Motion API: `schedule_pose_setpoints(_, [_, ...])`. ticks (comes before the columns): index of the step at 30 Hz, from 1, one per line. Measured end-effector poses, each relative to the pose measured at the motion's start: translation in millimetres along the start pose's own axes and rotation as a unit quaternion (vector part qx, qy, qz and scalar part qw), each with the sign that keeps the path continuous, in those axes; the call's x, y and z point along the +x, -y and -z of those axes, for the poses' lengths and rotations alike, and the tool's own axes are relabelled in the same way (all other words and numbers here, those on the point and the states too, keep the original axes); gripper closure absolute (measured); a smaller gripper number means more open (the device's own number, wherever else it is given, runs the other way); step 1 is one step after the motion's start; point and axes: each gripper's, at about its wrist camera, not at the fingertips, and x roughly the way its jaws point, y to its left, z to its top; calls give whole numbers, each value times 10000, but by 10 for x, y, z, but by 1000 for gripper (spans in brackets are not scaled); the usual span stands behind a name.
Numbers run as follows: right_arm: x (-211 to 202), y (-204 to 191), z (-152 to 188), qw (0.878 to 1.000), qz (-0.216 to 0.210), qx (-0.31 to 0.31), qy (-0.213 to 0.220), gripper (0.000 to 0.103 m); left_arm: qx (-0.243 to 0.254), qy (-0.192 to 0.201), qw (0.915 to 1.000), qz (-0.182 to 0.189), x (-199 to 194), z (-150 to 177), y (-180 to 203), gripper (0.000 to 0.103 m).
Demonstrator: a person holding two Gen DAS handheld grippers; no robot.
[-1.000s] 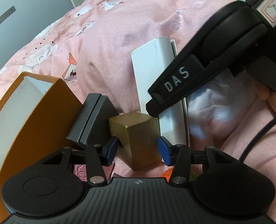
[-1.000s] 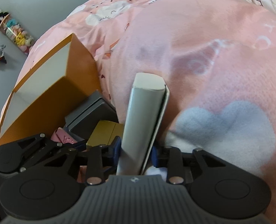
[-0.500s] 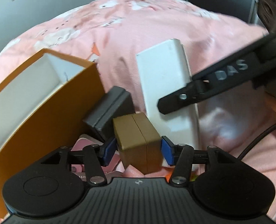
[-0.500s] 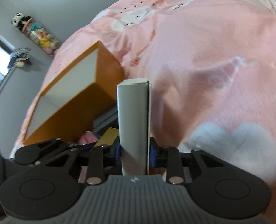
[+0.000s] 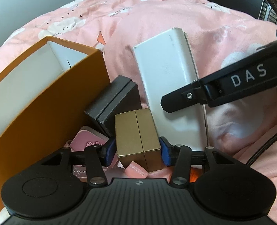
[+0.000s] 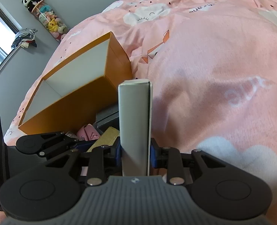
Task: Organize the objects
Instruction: 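Carry the white tube and khaki box over the orange box with both tools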
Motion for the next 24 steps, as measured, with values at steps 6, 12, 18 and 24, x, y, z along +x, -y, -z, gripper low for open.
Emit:
schedule_pose_setpoints(6, [-151,-99,-50,9995,184,-190,163,72,-259,509,9983,82,-272,85,-45,49])
schedule_pose_setpoints(12, [-397,-342,-329,9981,82,-491,359,72,-846,1144,9898,78,-880,101,-266,50])
schedule_pose_setpoints(18, [-516,-810,-814,9937,-103,-967,561,72,-1582,1662,9732,125,-1414,-11,-784,50])
schedule_pose_setpoints(24, [-185,-1349,-1383,9876,-229,-1492,440,72,-2052,1600,9647,-396,-1471,-150,-1411,50])
